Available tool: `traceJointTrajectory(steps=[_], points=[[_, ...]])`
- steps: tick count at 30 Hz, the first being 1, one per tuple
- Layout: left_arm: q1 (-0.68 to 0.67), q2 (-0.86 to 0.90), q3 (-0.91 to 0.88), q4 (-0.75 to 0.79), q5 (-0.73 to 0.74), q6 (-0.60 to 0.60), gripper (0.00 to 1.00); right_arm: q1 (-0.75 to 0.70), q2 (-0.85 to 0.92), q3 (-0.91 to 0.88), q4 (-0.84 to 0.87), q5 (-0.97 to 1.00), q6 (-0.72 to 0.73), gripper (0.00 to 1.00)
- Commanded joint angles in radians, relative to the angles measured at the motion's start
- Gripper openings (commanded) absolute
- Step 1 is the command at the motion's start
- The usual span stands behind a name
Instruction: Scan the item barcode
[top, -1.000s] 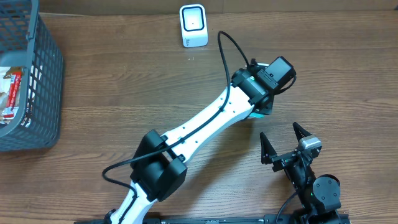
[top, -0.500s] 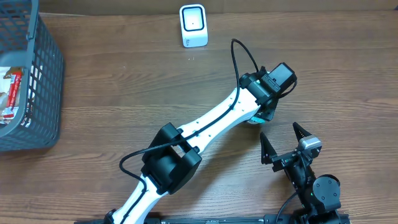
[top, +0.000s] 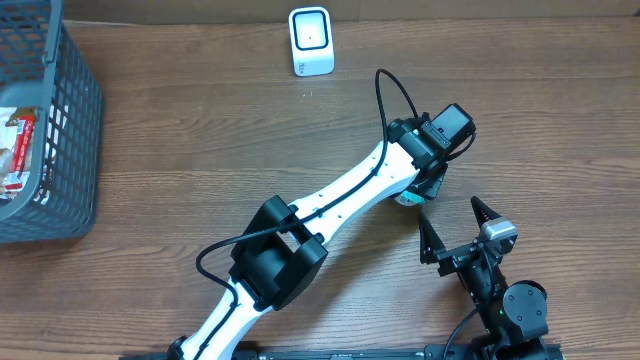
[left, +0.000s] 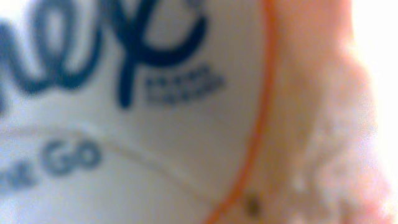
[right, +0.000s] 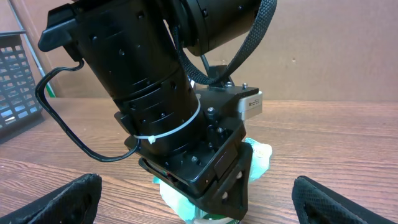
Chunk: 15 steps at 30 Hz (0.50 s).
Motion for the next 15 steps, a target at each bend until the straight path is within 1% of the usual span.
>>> traceJointTrajectory(steps=[1, 4, 8, 10, 15], points=[[-0.011, -0.008, 0.025, 0.003, 0.008, 0.016, 0.66, -0.003, -0.012, -0.011, 0.003, -0.001, 0.005, 1.00], [-0.012, -0.008, 0.019, 0.002, 0.008, 0.016, 0.76, -0.003, -0.012, -0.011, 0.003, -0.001, 0.005, 1.00], [-0.013, -0.008, 0.011, -0.002, 0.009, 0.016, 0.86, -0.003, -0.012, -0.011, 0.003, -0.001, 0.004, 1.00], [-0.013, -0.008, 0.011, -0.008, 0.009, 0.017, 0.87, -0.003, -0.012, -0.011, 0.003, -0.001, 0.005, 1.00], [-0.007, -0.022, 0.015, -0.010, 0.008, 0.043, 0.81, -0.003, -0.012, -0.011, 0.003, -0.001, 0.005, 1.00]])
